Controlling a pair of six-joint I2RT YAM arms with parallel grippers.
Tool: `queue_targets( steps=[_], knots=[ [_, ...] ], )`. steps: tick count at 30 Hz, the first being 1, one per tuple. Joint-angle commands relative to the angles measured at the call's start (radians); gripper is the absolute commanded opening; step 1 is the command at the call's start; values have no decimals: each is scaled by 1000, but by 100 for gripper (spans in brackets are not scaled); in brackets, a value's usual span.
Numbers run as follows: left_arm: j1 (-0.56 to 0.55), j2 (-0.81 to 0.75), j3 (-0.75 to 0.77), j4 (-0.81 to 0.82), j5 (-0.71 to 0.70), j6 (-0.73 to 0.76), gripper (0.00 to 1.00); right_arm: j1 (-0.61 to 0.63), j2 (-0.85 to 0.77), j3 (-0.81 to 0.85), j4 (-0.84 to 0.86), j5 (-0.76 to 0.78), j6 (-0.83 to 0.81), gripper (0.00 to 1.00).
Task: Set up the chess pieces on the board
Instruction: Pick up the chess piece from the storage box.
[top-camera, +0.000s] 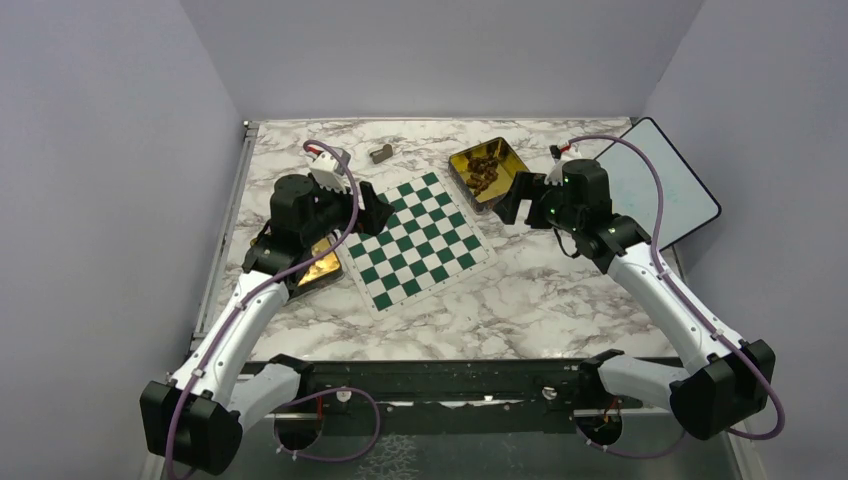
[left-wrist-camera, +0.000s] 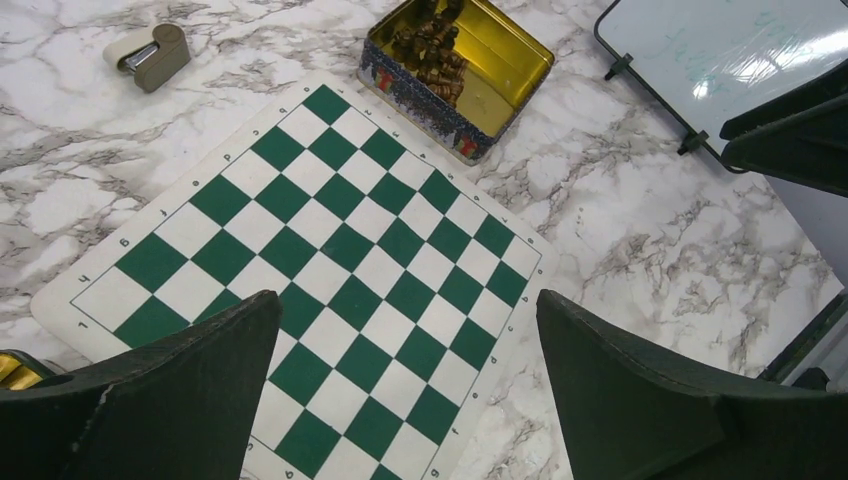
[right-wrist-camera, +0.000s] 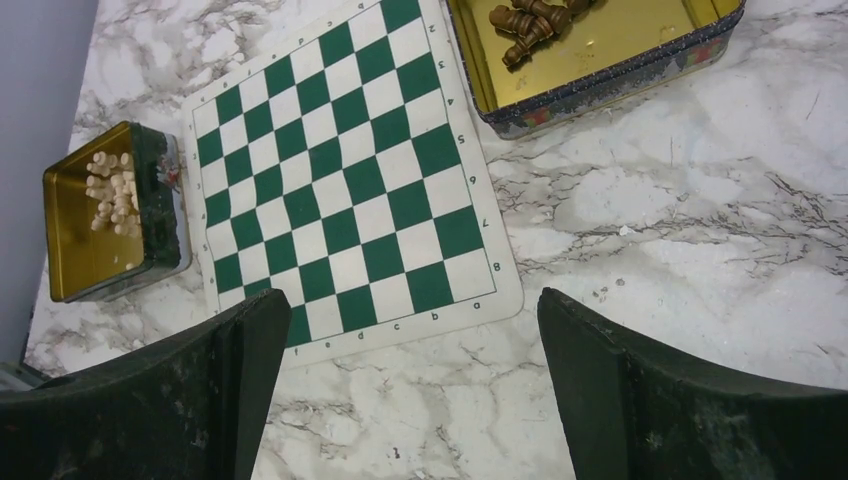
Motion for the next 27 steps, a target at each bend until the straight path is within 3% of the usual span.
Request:
queue_targets(
  steps=[1, 18, 24, 27],
  knots=[
    [-5, -28, -10, 2, -48, 13, 99, 7, -21, 0, 41, 28, 13, 100],
    [-5, -44, -2, -31, -141, 4, 99, 7, 124, 118, 132, 128, 72, 100],
    [-8, -63, 2, -48, -188, 4, 99, 7, 272, 234, 174, 246, -18, 100],
    [-10, -73, 3, -56, -200, 5, 99, 7, 362, 294, 206, 263, -103, 92]
  ],
)
